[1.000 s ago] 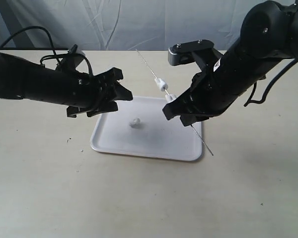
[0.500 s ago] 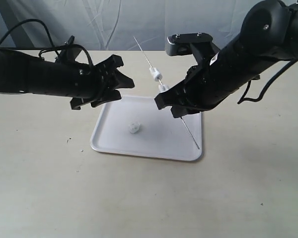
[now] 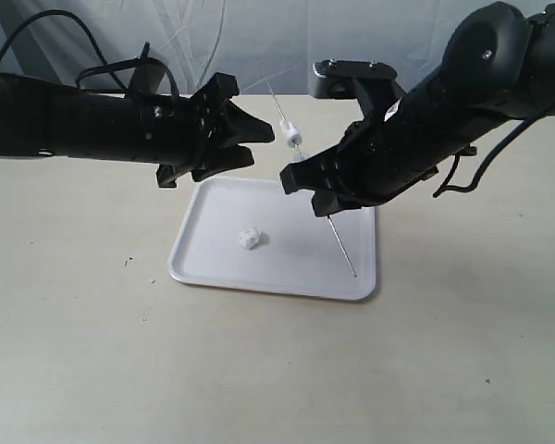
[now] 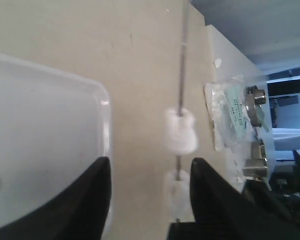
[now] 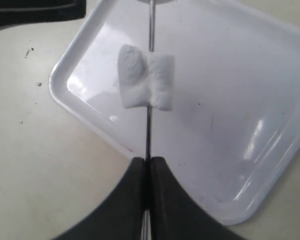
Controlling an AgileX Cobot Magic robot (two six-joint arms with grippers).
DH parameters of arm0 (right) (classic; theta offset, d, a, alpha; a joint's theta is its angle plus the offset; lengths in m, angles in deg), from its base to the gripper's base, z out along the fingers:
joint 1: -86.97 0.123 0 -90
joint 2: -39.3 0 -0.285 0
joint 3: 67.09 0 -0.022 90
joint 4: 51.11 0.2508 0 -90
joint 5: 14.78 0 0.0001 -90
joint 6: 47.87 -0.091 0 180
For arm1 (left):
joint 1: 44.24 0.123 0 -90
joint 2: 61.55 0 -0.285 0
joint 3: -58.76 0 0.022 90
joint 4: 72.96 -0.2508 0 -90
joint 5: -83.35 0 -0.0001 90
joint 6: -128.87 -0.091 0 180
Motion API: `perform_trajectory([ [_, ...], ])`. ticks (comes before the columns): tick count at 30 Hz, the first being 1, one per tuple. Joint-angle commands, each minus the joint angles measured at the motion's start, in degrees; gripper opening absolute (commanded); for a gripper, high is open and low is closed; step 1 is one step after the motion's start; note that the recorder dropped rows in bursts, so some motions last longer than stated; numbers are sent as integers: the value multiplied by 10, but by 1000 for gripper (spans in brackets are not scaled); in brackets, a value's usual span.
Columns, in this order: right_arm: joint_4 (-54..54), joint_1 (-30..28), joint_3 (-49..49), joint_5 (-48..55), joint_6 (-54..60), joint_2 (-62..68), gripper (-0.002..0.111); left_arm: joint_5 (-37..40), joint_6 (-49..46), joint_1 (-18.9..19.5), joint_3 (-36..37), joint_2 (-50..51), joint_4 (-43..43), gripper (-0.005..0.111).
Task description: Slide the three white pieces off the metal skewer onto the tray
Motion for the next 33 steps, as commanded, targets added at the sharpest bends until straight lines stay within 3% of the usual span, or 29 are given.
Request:
perform_trajectory([
  [1,-5,-1,-2,7,-12,20,-1,9,-8,-3,-7,-8,5,42],
  [10,-7,-1,-2,-5,30,29,-1,-18,-26,-3,-7,-8,5,39],
  [18,25,-1,-2,-90,117,24,-1,-38,-75,5,-9,-8,5,39],
  [33,97,-1,-2,-112,161,31,-1,-34,-75,14,-73,-8,5,39],
])
